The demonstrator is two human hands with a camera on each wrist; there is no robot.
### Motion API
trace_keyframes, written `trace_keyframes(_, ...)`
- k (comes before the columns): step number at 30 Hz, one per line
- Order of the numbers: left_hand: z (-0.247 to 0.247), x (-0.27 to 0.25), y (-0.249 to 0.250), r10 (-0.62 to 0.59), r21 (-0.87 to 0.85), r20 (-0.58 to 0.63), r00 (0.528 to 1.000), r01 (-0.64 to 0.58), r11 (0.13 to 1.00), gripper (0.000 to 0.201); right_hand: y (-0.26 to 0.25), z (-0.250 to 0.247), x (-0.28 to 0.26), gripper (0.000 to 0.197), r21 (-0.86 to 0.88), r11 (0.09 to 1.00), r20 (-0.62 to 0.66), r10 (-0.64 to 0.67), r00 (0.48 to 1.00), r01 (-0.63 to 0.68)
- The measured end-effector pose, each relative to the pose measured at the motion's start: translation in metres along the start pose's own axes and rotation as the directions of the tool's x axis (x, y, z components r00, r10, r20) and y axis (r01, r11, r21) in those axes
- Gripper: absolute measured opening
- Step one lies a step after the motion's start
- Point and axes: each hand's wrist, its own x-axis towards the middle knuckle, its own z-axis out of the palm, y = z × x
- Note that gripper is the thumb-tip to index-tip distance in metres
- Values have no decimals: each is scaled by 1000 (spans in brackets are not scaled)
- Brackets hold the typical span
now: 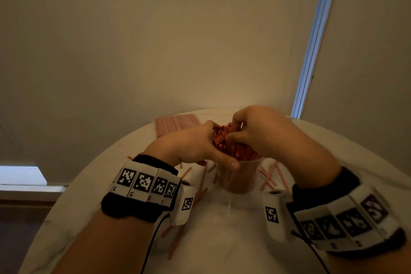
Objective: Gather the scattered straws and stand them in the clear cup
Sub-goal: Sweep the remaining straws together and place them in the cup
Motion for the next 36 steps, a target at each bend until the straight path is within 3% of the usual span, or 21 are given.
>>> trace_keyframes(3, 0, 4, -2, 18, 13, 12, 1000, -18, 1000, 92, -8, 9, 5, 20, -80, 997, -149, 3, 989, -15)
trace_keyframes(4, -1, 4, -2, 26, 23, 19, 999, -26, 999, 94, -7, 9, 5, 20, -93, 996, -142, -2, 990, -12)
trace_keyframes(7, -5, 1, -2, 30, 71, 16, 999, -31, 997, 121, -4, 7, 1, 28, -122, 992, 39, 21, 999, -16)
trace_keyframes(9, -12, -7, -3, 6, 141, -9, 1000, -4, 990, 127, -3, 4, -3, 36, -113, 993, 33, 27, 999, -24)
trace_keyframes(11, -22, -15, -7, -28, 206, -53, 998, 38, 978, 109, -5, -5, -8, 39, -73, 997, -86, 18, 996, -24)
trace_keyframes(13, -32, -23, -18, -90, 236, -97, 991, 110, 965, 74, -16, -13, -15, 31, -9, 1000, -198, -20, 980, 18)
trace_keyframes(15, -38, -29, -32, -177, 261, -124, 976, 204, 944, 38, -33, -14, -25, 25, 36, 997, -214, -62, 975, 71)
trace_keyframes(17, -37, -31, -46, -276, 313, -152, 949, 311, 897, 24, -53, -6, -38, 23, 28, 995, -103, -97, 990, 100)
trace_keyframes(19, -30, -32, -58, -373, 427, -161, 914, 406, 808, 31, -69, 10, -49, 21, -14, 993, 112, -113, 987, 116)
trace_keyframes(21, -20, -30, -65, -425, 506, -147, 893, 437, 744, 41, -80, 30, -51, 22, -86, 986, 307, -111, 945, 144)
trace_keyframes(24, -10, -29, -66, -402, 542, -123, 907, 401, 739, 43, -91, 58, -42, 26, -152, 983, 489, -15, 872, 101)
trace_keyframes(29, -1, -32, -60, -328, 627, -148, 933, 345, 699, 27, -104, 85, -27, 46, -363, 905, 601, 47, 798, 220)
trace_keyframes(32, 8, -38, -55, -280, 712, -156, 947, 304, 633, 16, -105, 89, -23, 35, -352, 914, 601, 54, 797, 203)
trace_keyframes(36, 16, -48, -52, -303, 715, -120, 945, 294, 634, 27, -102, 87, -30, 20, -461, 857, 635, 138, 760, 229)
